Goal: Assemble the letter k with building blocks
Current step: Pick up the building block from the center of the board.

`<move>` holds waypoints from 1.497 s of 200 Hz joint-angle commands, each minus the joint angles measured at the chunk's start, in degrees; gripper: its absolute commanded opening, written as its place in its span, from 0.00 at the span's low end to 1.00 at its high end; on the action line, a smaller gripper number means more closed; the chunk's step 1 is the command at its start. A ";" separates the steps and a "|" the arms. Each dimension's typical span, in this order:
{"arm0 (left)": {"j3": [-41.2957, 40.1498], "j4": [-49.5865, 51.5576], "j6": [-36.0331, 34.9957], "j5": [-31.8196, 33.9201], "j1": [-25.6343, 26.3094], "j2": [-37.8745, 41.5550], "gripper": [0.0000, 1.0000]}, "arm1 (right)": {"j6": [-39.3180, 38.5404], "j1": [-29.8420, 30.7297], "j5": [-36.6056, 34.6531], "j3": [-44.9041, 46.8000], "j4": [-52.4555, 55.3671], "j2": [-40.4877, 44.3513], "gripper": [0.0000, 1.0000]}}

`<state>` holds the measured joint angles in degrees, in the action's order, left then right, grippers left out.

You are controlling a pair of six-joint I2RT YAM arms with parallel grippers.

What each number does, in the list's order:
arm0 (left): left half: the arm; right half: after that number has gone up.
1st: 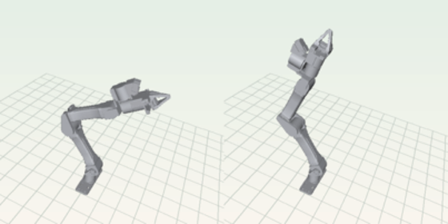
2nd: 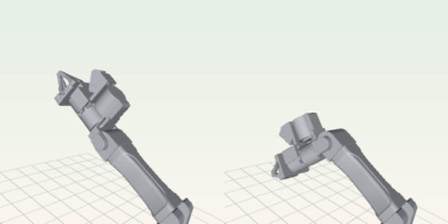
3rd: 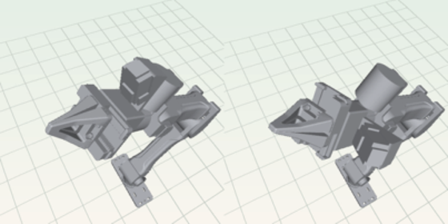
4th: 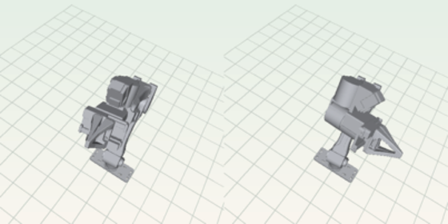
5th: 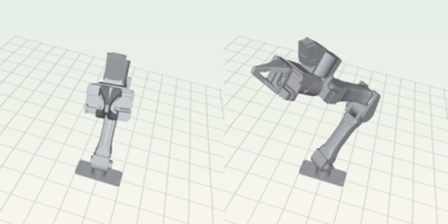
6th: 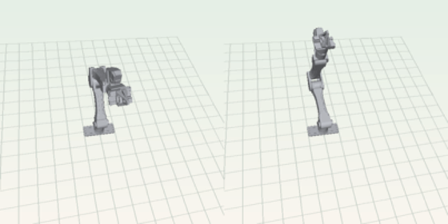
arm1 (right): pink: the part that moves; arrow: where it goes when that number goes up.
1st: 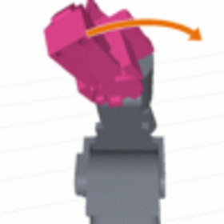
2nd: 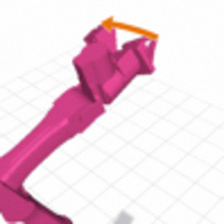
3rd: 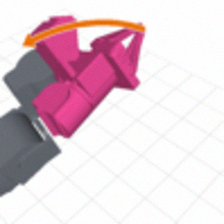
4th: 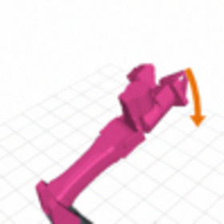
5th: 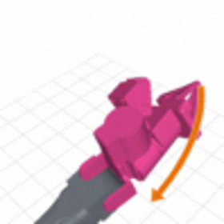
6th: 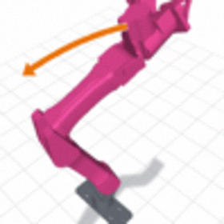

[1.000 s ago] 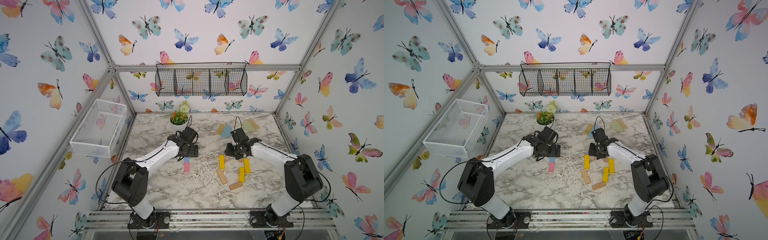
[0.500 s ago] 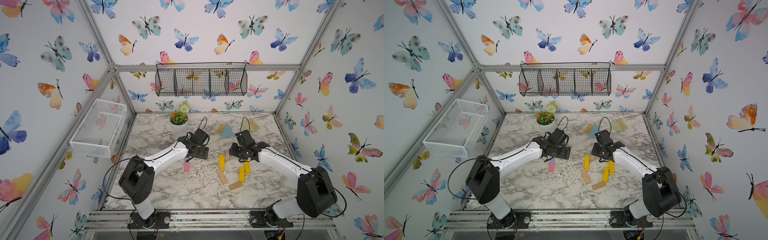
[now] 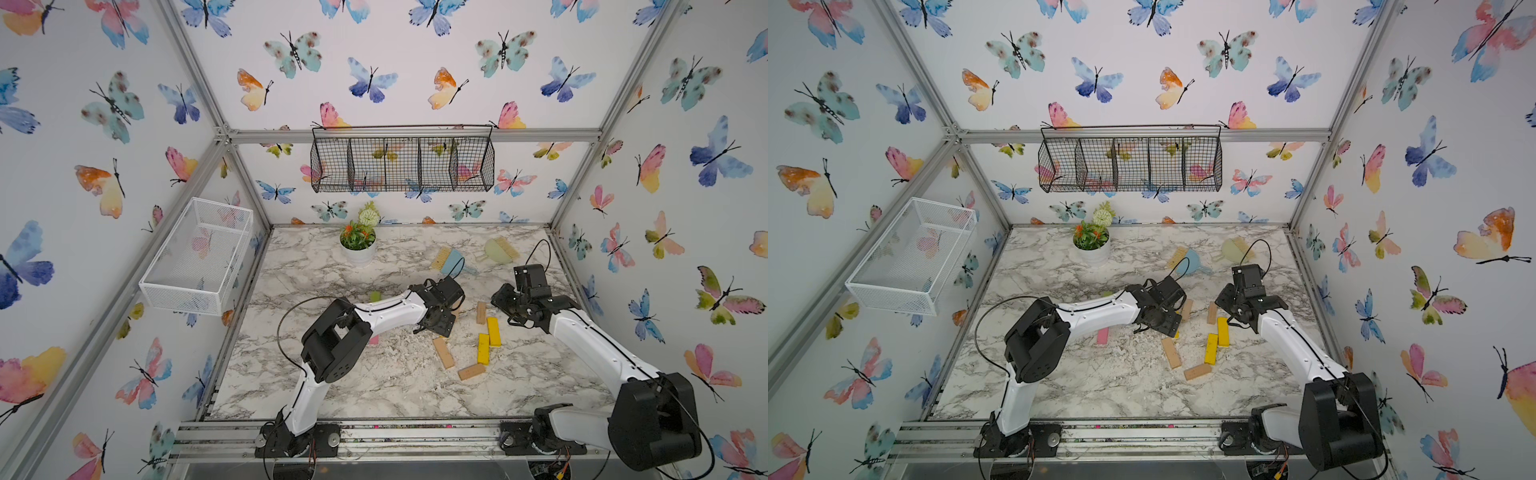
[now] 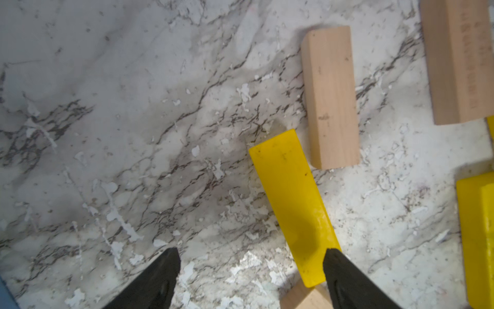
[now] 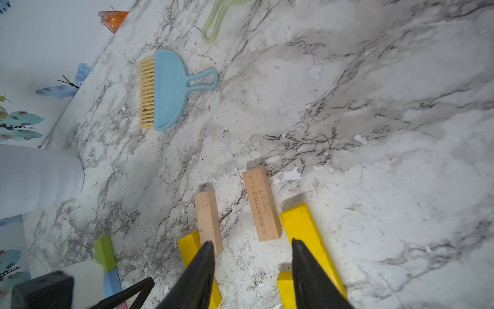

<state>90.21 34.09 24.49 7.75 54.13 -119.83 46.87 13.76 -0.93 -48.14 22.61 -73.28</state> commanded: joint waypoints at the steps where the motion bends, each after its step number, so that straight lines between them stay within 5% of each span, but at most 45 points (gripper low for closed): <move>1: 2.57 0.98 0.77 -1.54 0.19 -2.35 0.86 | -0.86 -0.15 1.80 1.07 0.58 -0.34 0.49; 73: 5.09 1.85 0.72 -2.83 0.14 -6.61 0.84 | -0.99 -0.19 2.24 1.21 0.20 -0.48 0.49; 126: 5.63 2.72 0.05 -1.10 0.18 -7.17 0.67 | -0.99 -0.22 2.76 1.03 0.24 -0.73 0.49; 198: 6.96 3.76 -1.24 1.05 0.19 -6.51 0.77 | -1.09 -0.20 3.93 0.89 0.33 -1.61 0.49; 251: 9.08 4.67 -2.43 0.21 0.18 -8.40 0.52 | -1.17 -0.14 3.08 0.77 0.59 -1.08 0.49; 299: 9.48 6.44 -1.64 1.30 0.10 -8.97 0.50 | -0.99 -0.22 3.62 0.77 0.16 -1.41 0.49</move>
<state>98.61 37.80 22.81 7.53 54.13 -127.55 46.44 13.74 2.46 -47.53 22.61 -74.39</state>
